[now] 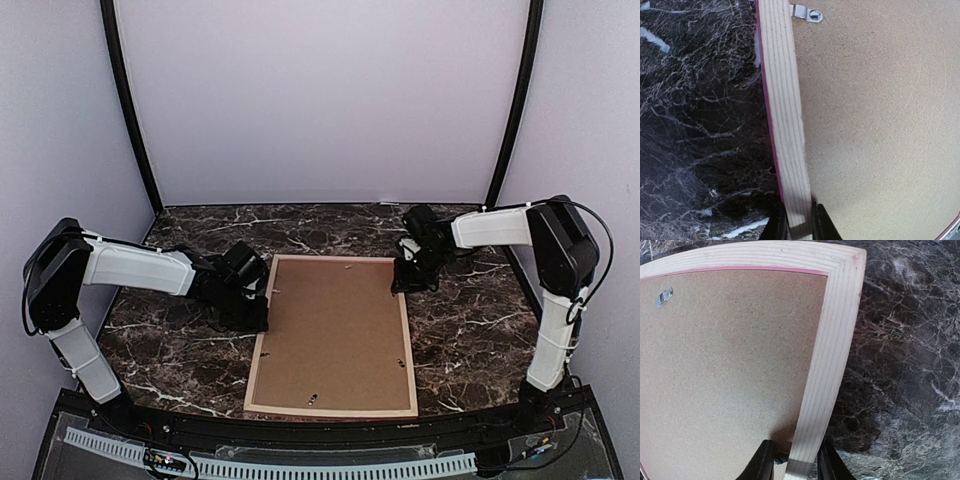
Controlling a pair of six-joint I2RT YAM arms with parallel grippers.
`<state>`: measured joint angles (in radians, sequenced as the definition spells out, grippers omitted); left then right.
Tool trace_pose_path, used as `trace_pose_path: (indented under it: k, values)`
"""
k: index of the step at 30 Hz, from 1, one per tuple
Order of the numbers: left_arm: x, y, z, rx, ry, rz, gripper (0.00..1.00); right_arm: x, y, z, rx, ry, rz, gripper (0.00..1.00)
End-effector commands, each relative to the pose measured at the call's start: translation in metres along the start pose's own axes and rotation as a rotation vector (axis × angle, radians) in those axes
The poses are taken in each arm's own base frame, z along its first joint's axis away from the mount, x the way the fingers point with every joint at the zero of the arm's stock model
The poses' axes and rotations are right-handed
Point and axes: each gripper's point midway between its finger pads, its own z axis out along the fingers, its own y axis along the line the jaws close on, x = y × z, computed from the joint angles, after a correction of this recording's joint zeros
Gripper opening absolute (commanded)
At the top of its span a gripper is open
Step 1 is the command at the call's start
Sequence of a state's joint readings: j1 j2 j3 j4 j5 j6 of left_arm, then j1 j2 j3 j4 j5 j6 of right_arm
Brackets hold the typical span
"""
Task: Put the photo into the frame
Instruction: Press the fastener onto the backboard.
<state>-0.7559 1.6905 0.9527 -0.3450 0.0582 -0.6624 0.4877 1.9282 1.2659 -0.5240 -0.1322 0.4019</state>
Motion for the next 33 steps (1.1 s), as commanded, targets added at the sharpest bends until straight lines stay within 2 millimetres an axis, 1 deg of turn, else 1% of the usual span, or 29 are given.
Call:
trace_pose_path:
  k: [1,7,13,16,19,22,25,33]
  values:
    - [0.031,0.011,0.01,-0.025,0.109,0.04,0.0,-0.001,-0.006,0.011,-0.001,-0.001,-0.002,0.27]
    - [0.031,0.011,0.01,-0.026,0.109,0.04,0.0,0.005,-0.01,0.016,-0.006,0.034,0.009,0.25]
    - [0.03,0.011,0.009,-0.028,0.106,0.041,0.0,0.016,-0.02,0.023,0.037,0.084,-0.001,0.24]
    - [0.031,0.011,0.009,-0.029,0.107,0.041,0.0,0.022,-0.026,0.024,0.066,0.104,-0.013,0.23]
    - [0.03,0.012,0.009,-0.032,0.105,0.04,0.0,0.027,-0.029,0.024,0.073,0.125,-0.028,0.22]
    - [0.03,0.012,0.009,-0.034,0.105,0.037,0.0,0.032,-0.028,0.025,0.065,0.153,-0.052,0.21]
    - [0.031,0.013,0.009,-0.035,0.106,0.036,0.0,0.036,-0.023,0.025,0.034,0.182,-0.094,0.21]
    - [0.031,0.013,0.006,-0.029,0.094,0.024,0.0,0.029,-0.011,0.025,-0.076,0.23,-0.156,0.18]
